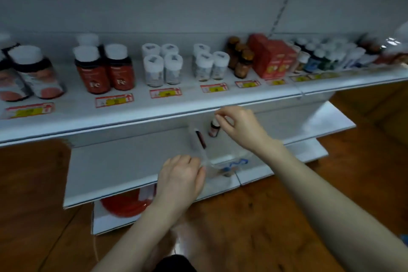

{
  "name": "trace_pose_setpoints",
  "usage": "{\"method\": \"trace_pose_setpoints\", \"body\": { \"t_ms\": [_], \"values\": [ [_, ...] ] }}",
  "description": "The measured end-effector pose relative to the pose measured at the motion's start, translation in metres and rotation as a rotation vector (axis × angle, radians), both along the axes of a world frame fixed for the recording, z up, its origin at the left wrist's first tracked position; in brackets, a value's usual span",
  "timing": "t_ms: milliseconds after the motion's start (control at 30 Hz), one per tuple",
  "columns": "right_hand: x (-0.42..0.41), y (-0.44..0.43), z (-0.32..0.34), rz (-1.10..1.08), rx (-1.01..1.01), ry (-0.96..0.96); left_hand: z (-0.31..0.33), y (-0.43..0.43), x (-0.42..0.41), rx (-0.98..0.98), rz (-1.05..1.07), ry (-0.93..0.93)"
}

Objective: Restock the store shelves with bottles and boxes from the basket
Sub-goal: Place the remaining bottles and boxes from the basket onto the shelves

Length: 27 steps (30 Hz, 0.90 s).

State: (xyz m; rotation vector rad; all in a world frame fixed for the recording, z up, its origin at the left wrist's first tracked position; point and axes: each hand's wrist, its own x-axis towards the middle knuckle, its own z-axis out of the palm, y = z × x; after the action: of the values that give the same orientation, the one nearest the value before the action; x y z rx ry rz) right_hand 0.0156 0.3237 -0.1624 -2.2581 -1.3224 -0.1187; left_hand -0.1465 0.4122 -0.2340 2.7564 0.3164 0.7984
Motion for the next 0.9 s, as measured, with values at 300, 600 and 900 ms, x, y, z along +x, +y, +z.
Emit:
{"method": "trace_pose_setpoints", "body": {
  "t_ms": [300, 600, 900],
  "values": [
    [0.047, -0.179, -0.040, -0.248, -0.080, 0.141, -0.018, -0.122, 0.053, -0.099, -0.120, 0.171],
    [0.104, -0.204, -0.095, -0.261, -0.185, 0.289, -0.046, -0.122, 0.111, -0.224, -0.007, 0.326],
    [0.175, -0.155, -0.148, -0.127, -0.234, 0.452, -0.096, -0.081, 0.174, -0.277, 0.216, 0.414]
  ]
}}
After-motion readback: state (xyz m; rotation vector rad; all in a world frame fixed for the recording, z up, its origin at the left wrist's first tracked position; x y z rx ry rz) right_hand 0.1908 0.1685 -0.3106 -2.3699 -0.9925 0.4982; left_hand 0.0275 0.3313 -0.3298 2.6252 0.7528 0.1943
